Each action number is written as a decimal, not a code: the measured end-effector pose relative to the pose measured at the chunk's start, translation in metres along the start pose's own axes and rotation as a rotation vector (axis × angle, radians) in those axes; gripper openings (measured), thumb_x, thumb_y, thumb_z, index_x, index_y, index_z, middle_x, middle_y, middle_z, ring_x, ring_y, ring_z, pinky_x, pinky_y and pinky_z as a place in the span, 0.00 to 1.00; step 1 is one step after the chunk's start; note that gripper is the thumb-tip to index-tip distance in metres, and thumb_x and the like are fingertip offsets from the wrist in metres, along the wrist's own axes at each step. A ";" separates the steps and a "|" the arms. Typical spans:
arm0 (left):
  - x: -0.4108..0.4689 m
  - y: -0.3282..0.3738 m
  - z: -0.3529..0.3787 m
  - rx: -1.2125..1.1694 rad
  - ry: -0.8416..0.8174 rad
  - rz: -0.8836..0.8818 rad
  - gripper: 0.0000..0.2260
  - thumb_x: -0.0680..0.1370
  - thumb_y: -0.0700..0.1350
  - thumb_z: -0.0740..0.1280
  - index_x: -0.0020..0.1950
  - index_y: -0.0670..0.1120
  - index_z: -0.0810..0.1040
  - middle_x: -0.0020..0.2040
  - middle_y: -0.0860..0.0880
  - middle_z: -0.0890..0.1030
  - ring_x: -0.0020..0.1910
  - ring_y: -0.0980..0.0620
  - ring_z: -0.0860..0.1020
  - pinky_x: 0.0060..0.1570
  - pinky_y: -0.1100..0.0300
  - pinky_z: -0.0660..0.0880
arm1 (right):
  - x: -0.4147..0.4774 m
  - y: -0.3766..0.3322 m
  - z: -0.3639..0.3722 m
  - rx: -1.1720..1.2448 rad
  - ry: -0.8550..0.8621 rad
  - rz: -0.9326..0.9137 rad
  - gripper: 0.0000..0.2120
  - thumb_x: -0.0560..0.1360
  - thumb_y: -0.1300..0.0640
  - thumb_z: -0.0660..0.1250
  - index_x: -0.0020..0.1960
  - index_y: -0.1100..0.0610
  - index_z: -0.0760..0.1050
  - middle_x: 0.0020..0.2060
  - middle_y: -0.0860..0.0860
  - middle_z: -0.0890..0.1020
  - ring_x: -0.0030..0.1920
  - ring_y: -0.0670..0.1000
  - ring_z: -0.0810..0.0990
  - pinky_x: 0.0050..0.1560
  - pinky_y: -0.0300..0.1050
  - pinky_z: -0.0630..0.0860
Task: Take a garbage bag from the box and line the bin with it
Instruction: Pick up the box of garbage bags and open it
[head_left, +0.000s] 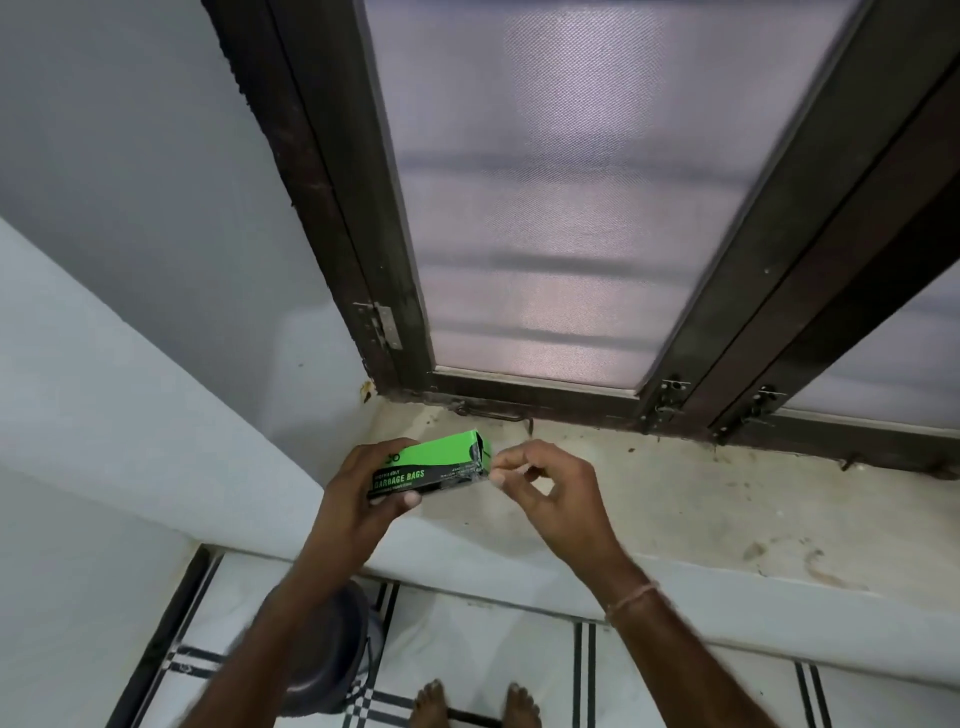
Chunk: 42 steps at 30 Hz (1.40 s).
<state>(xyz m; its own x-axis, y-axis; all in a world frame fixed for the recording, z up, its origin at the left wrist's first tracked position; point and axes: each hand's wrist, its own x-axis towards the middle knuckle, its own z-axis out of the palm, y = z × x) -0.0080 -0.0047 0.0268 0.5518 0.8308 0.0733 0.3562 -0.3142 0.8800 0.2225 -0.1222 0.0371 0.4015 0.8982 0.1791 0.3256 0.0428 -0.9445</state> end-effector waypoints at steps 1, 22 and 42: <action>-0.001 0.002 0.001 0.000 0.013 -0.005 0.24 0.73 0.47 0.74 0.69 0.53 0.78 0.61 0.60 0.78 0.61 0.61 0.78 0.57 0.72 0.73 | -0.002 0.000 0.002 0.027 -0.004 0.001 0.05 0.76 0.58 0.75 0.52 0.54 0.87 0.48 0.44 0.87 0.50 0.48 0.85 0.50 0.52 0.81; -0.030 0.026 -0.011 0.110 0.058 0.022 0.24 0.72 0.49 0.74 0.68 0.54 0.79 0.61 0.55 0.79 0.59 0.64 0.78 0.56 0.75 0.71 | -0.017 -0.016 -0.001 0.366 -0.080 0.194 0.11 0.82 0.59 0.68 0.50 0.67 0.84 0.49 0.57 0.88 0.51 0.44 0.85 0.54 0.37 0.79; -0.031 0.044 -0.018 0.032 -0.081 0.103 0.23 0.72 0.43 0.75 0.66 0.53 0.80 0.61 0.53 0.80 0.59 0.52 0.81 0.56 0.64 0.78 | -0.023 -0.011 -0.001 0.225 -0.016 0.165 0.10 0.69 0.63 0.81 0.47 0.51 0.88 0.47 0.52 0.86 0.43 0.48 0.84 0.50 0.49 0.84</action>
<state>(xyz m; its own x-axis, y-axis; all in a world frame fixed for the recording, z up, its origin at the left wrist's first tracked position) -0.0230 -0.0356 0.0713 0.6449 0.7542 0.1234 0.3175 -0.4112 0.8544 0.2102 -0.1433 0.0440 0.4194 0.9077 0.0149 0.0581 -0.0105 -0.9983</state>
